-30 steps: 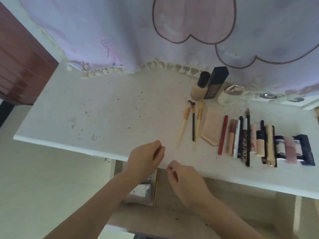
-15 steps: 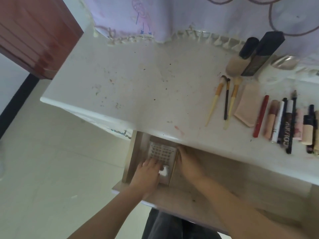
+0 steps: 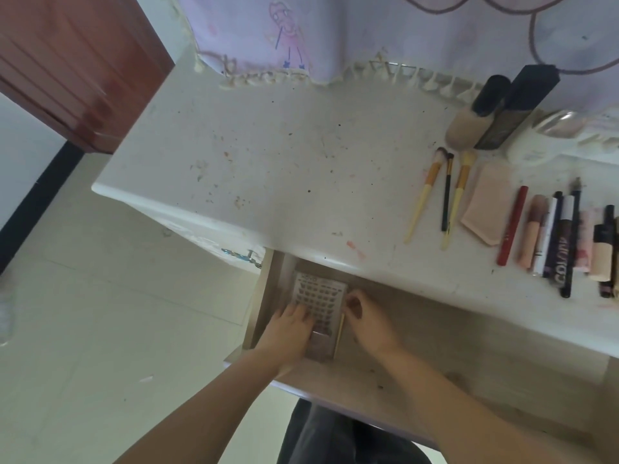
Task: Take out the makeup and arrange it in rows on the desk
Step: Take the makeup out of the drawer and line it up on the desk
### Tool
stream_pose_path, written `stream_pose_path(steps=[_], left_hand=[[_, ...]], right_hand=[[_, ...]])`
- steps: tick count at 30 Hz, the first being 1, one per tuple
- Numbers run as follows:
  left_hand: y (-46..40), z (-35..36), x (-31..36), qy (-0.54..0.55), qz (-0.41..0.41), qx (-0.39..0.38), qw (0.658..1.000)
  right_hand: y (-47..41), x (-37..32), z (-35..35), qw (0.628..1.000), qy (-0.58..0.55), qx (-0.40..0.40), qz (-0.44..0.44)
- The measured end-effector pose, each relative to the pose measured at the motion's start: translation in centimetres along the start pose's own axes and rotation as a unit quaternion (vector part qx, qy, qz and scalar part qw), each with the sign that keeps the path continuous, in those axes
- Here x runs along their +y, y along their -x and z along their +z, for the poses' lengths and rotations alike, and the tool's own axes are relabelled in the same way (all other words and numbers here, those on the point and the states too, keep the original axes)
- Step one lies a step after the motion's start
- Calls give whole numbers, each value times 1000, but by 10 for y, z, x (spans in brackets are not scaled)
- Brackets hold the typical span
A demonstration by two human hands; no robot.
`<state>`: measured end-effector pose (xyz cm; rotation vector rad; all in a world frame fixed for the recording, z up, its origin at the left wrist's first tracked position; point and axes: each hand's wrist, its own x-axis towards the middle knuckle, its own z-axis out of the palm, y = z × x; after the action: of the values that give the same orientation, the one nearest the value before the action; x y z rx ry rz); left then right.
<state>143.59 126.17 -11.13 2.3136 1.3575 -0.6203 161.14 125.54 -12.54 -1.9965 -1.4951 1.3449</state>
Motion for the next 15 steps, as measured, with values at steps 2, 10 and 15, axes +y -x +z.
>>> stream_pose_path(steps=[2, 10, 15], left_hand=[[0, -1, -2, 28, 2, -11, 1000], [11, -13, -15, 107, 35, -41, 993], [17, -32, -24, 148, 27, -11, 989]], right_hand=[[2, -1, 2, 1000, -22, -5, 12], [-3, -5, 18, 996, -32, 16, 85], [-2, -13, 21, 996, 38, 18, 73]])
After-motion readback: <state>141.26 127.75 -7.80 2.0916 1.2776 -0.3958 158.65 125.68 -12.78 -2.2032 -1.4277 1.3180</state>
